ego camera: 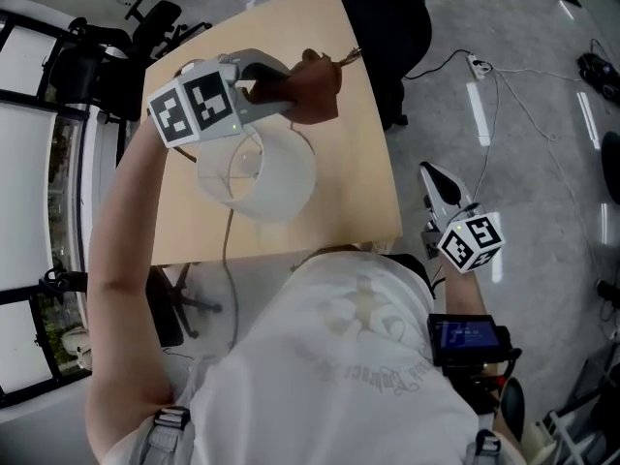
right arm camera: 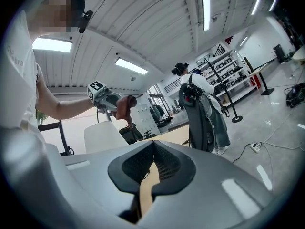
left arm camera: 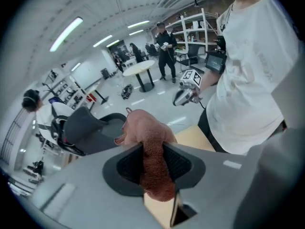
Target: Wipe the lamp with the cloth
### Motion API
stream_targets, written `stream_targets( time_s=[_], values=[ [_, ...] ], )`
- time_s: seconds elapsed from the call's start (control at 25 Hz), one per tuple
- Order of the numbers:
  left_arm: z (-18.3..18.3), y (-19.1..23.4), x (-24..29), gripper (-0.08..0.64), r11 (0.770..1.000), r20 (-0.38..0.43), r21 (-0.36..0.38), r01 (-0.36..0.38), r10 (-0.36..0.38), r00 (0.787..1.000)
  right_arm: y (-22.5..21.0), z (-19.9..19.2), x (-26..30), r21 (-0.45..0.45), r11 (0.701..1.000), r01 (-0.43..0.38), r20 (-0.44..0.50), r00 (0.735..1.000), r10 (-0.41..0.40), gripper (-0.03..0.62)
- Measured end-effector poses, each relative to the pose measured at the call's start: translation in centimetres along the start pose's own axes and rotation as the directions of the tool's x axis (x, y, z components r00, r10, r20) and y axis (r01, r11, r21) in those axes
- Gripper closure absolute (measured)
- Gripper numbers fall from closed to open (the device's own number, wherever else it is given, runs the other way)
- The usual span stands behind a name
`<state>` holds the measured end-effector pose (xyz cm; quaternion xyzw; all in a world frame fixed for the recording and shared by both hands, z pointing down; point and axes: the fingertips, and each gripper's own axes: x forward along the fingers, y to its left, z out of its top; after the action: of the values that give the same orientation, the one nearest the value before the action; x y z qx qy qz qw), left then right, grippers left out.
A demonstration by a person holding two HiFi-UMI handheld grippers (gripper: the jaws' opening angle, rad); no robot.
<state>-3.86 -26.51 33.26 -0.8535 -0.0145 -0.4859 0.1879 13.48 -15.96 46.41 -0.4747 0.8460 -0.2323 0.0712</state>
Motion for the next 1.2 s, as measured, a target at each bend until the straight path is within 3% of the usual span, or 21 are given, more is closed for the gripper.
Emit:
stream_targets(
  time_s=[0.12,0.24,0.48,0.64,0.72,0.88,1.04,1.2],
  values=[
    [0.4,-0.3,-5.0,0.446,0.986,0.069,-0.071,-0.154,0.158,0.985,2.0,-0.4,0.1,-0.017,1.000,0.001,0.002,1.000,-0.001,0.580],
    [0.7,-1.7,-7.5,0.446,0.956,0.109,-0.154,-0.250,0.268,0.957,3.4,0.0,0.1,-0.072,0.997,-0.018,-0.034,0.999,0.015,0.580],
    [1.5,-3.8,-9.6,0.446,0.886,0.106,-0.286,-0.366,0.409,0.906,7.1,1.2,1.2,-0.202,0.973,-0.115,-0.106,0.990,0.095,0.580],
    [2.9,-5.9,-9.3,0.446,0.835,0.052,-0.341,-0.432,0.476,0.878,8.3,1.6,2.1,-0.216,0.958,-0.190,-0.131,0.978,0.165,0.580],
    [3.4,-6.8,-9.0,0.446,0.782,0.013,-0.398,-0.480,0.528,0.849,8.5,1.3,2.7,-0.204,0.955,-0.215,-0.136,0.972,0.190,0.580],
    [3.3,-10.3,-7.4,0.446,0.614,-0.089,-0.555,-0.561,0.627,0.774,10.4,0.2,2.8,-0.194,0.938,-0.287,-0.165,0.952,0.257,0.580],
    [3.5,-9.2,-2.4,0.446,0.471,-0.315,-0.503,-0.725,0.681,0.661,6.1,2.3,1.7,-0.183,0.924,-0.337,-0.185,0.935,0.304,0.580],
    [1.6,-7.8,-1.3,0.446,0.332,-0.473,-0.456,-0.825,0.695,0.542,2.8,2.9,0.9,-0.164,0.914,-0.372,-0.210,0.918,0.336,0.580]
  ],
)
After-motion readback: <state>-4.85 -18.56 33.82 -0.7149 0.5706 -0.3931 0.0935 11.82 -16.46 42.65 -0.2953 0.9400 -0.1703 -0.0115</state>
